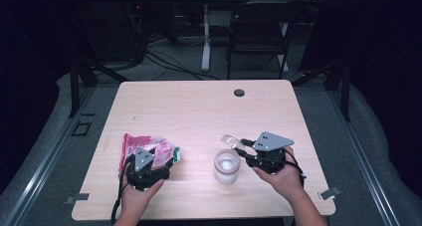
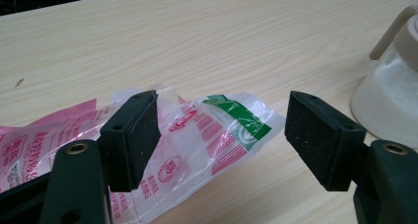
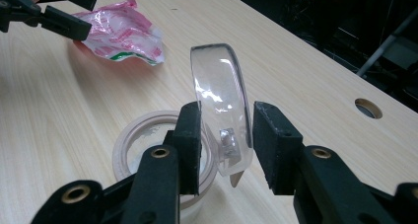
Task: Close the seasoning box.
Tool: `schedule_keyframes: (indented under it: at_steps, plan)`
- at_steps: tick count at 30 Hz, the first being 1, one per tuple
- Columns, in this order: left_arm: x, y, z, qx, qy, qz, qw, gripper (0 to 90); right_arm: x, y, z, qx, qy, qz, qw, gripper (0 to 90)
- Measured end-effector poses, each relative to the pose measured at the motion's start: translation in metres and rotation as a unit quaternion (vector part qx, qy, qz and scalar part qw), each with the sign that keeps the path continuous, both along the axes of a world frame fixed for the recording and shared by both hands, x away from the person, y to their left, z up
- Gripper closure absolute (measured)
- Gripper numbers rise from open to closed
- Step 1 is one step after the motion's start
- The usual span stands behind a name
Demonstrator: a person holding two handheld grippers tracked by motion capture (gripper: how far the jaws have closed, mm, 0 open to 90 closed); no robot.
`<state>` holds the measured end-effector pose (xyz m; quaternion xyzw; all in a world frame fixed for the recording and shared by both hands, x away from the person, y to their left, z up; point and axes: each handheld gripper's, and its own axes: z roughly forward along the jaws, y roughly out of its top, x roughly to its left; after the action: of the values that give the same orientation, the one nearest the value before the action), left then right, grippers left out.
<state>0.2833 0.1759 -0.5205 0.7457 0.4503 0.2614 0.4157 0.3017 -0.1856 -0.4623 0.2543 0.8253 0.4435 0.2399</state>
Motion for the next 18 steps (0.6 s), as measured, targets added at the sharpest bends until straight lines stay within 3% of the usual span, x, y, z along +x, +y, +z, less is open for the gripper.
schedule_keyframes:
  at_steps: [18]
  plan:
    - [0.0022, -0.0007, -0.0007, -0.002, -0.001, 0.001, 1.0, 28.8, -0.009, 0.0084, -0.0051, -0.031, -0.021, 0.015, 0.9992, 60.6]
